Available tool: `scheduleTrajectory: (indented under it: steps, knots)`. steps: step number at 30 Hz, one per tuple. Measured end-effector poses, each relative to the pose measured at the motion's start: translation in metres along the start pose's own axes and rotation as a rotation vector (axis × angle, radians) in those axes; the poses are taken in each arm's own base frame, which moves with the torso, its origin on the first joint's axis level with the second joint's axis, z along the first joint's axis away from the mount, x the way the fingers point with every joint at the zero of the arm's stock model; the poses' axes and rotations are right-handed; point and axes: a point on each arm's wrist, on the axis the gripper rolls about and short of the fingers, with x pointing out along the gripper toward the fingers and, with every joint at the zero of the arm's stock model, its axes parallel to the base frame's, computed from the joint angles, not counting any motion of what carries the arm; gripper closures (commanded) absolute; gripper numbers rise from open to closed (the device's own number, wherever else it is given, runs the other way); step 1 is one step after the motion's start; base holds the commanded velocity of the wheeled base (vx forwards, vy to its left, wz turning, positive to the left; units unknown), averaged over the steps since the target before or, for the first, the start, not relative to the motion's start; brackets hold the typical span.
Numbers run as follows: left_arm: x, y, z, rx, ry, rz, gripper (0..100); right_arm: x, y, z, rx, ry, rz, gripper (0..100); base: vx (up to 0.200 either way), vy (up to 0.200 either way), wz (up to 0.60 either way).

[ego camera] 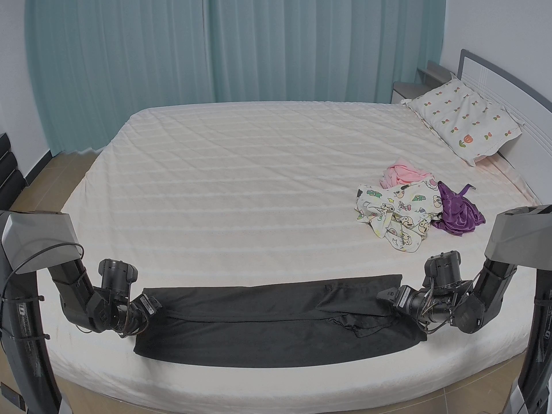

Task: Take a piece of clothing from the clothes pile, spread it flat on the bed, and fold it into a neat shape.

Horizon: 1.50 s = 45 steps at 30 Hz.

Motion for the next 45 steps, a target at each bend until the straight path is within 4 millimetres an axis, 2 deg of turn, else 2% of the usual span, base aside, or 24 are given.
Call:
scheduleTrajectory:
  steps: [5,12,18,26,27,36,45]
  knots:
    - [-0.007,0.001,0.003,-0.009,-0.01,-0.006,0,-0.01,0.003,0.011,0.015,-0.039,0.022,0,0.0,0.0,0.0]
    - [-0.029,-0.004,0.026,-0.058,-0.089,-0.065,0,-0.018,0.015,0.023,0.08,-0.072,0.099,0,0.0,0.0,0.0]
    - [-0.037,-0.013,0.034,-0.117,-0.109,-0.13,0,-0.001,0.021,0.026,0.085,-0.063,0.13,0,0.0,0.0,0.0]
    - [-0.032,-0.022,0.034,-0.126,-0.087,-0.167,0,0.022,0.019,0.023,0.039,-0.041,0.122,0,0.0,0.0,0.0]
    - [-0.031,-0.022,0.034,-0.126,-0.085,-0.166,0,0.025,0.019,0.022,0.034,-0.038,0.119,100,0.0,0.0,0.0]
    - [-0.026,-0.02,0.029,-0.124,-0.068,-0.152,0,0.038,0.017,0.02,0.036,-0.032,0.116,100,0.0,0.0,0.0]
    - [-0.024,-0.018,0.027,-0.139,-0.058,-0.143,0,0.028,0.021,0.024,0.036,-0.082,0.161,100,0.0,0.0,0.0]
